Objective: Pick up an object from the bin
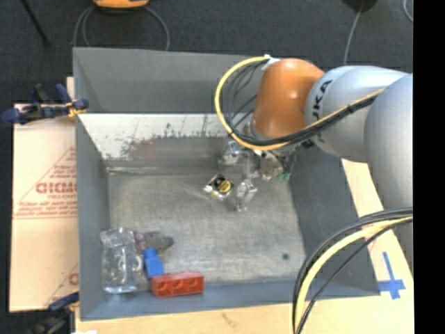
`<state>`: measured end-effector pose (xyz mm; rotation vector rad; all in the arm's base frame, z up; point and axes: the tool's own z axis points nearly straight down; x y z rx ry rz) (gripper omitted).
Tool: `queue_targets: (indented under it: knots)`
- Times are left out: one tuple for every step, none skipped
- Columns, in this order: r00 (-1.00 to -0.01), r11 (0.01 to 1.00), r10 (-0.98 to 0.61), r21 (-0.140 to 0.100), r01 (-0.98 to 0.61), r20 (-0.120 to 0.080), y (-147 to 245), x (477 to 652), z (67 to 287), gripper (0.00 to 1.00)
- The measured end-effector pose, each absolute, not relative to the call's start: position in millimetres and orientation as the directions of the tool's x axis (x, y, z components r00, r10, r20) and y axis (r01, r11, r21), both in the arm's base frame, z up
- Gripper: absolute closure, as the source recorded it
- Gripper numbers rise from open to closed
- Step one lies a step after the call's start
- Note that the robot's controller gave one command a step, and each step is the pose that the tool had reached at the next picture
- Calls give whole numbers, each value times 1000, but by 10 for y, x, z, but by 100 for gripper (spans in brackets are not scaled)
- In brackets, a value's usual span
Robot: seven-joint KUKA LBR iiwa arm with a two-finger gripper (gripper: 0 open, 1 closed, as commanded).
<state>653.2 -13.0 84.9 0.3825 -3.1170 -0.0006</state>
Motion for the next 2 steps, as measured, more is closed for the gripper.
queue_targets:
  knots:
    - [-853,853,-522,-9,-522,-9,200,6459,757,0]
    - [-686,686,-728,-6,-728,-6,137,6209,1327,0]
